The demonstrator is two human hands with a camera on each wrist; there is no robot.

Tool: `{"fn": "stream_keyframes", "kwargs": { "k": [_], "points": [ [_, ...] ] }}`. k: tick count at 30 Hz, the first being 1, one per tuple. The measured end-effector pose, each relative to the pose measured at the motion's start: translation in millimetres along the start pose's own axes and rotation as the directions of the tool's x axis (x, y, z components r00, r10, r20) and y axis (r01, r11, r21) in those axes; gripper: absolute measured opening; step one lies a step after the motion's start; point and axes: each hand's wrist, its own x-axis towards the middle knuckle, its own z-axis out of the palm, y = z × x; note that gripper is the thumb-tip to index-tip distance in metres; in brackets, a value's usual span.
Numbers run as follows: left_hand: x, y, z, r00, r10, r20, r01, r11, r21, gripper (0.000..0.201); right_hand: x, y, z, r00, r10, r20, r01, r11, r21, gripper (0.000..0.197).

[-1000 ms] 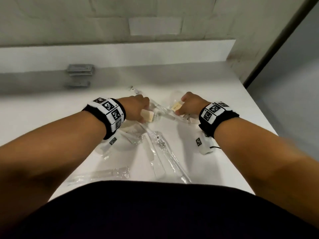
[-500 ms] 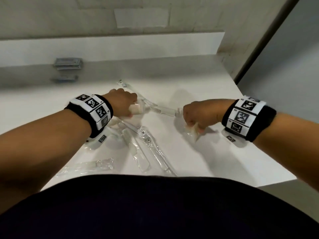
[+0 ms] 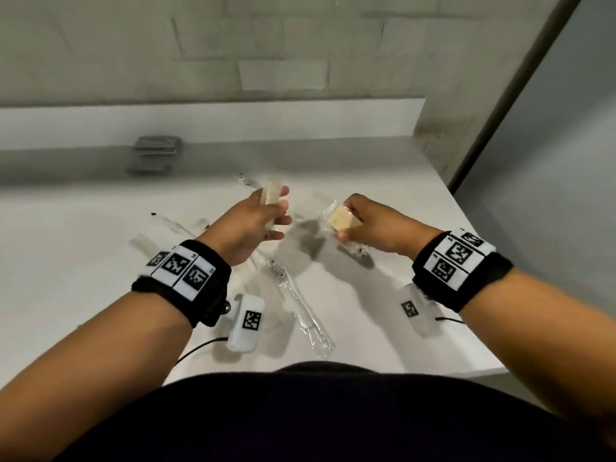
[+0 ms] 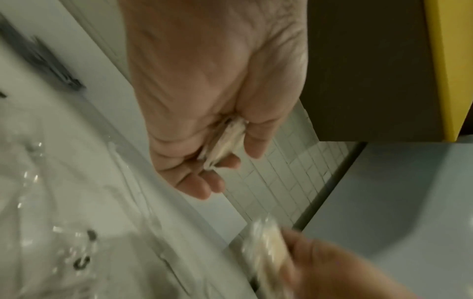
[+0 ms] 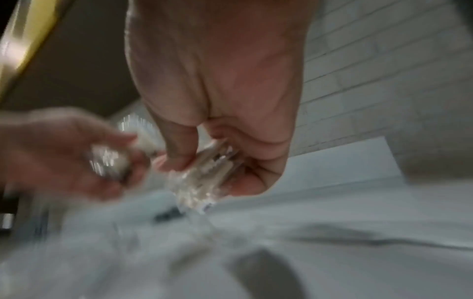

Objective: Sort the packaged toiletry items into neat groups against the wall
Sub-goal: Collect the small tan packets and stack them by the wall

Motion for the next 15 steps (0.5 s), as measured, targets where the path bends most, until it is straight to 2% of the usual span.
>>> {"fn": "stream_keyframes", "kwargs": {
  "k": [1,2,3,5,7,10,13,15],
  "points": [
    [-2.2,-1.7,3.6,1.0,0.004,-0.006,-0.005,0.997,-0.073,0.027,-2.2,-11.0,1.1,0.999,-0.02,-0.04,0.03,0.966,0.256,0.027],
    [-3.3,-2.5,6.5,1.0,-0.001,-0.026,-0.004,0.985,-0.172,0.025,-2.8,-23.3,3.5,0.997,-0.036,-0.07,0.063,0.892,0.447,0.025],
    [-5.0,-0.9,9.1,0.999,-0.01,-0.041,-0.002,0.958,-0.287,0.025,-1.9,-36.5,7.0,0.995,-0.039,-0.093,0.086,0.816,0.572,0.024],
    [-8.0,3.2,15.4,1.0,-0.022,0.006,0.022,0.88,-0.475,0.037,1.8,-60.3,17.7,0.991,-0.027,-0.133,0.114,0.702,0.703,0.022],
    [-9.0,5.3,20.4,0.997,-0.009,0.083,0.052,0.845,-0.533,0.049,4.6,-77.7,30.1,0.984,0.017,-0.178,0.124,0.655,0.746,0.019],
    [-15.4,7.0,21.1,0.987,0.034,0.156,0.049,0.865,-0.499,0.037,4.8,-90.9,41.6,0.961,0.086,-0.264,0.136,0.683,0.718,0.011],
    [-21.7,1.7,9.9,0.996,0.004,0.087,0.035,0.896,-0.442,0.02,6.9,-92.4,45.8,0.947,0.084,-0.31,0.158,0.717,0.678,0.011],
    [-24.7,-1.6,-2.0,0.999,-0.02,0.026,0.028,0.927,-0.373,0.02,7.0,-94.7,47.8,0.951,0.067,-0.302,0.154,0.745,0.65,0.016]
  ]
}}
